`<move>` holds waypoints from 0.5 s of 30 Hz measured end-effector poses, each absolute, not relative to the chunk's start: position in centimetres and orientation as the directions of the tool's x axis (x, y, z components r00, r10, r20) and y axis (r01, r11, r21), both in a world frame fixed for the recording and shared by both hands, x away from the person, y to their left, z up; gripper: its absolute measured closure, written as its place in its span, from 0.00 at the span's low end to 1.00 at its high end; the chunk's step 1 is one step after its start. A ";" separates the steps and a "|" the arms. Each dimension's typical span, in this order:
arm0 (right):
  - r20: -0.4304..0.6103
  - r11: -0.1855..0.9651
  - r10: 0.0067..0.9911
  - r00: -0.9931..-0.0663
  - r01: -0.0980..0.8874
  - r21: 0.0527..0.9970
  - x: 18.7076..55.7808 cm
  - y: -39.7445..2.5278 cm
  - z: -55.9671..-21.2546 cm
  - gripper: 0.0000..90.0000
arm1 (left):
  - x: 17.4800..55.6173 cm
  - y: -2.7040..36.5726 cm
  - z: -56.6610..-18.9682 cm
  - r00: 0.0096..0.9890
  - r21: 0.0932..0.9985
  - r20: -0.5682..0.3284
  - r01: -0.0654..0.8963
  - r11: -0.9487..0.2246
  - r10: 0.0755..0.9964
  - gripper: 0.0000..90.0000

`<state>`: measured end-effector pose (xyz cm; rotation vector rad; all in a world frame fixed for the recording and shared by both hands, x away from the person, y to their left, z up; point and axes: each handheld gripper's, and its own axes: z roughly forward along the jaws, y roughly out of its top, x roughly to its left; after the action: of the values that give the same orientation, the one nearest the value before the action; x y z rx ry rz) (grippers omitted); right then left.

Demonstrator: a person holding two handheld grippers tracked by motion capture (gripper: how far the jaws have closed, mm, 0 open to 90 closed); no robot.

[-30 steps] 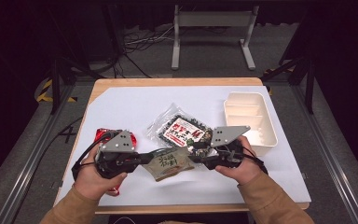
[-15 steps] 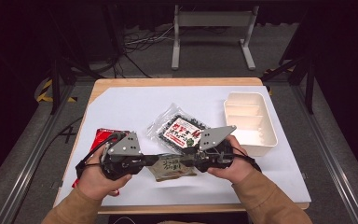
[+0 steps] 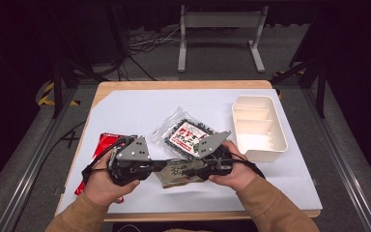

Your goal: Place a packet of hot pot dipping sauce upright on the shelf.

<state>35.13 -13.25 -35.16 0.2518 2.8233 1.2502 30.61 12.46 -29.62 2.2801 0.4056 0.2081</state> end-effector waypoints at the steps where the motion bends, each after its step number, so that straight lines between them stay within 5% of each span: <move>1: 0.027 0.665 0.165 -0.986 0.131 0.735 35.1 -13.2 -35.2 0.83 | 30.6 12.5 -29.6 0.934 0.742 0.022 0.223 -0.632 0.355 1.00; 15: 0.026 0.692 0.127 -0.992 0.107 0.714 35.3 -12.9 -35.4 0.96 | 31.0 12.5 -30.0 0.927 0.748 0.009 0.242 -0.618 0.374 1.00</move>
<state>35.29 -12.88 -35.41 0.1985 2.8657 1.2072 30.99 12.46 -29.96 2.2635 0.4345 0.2084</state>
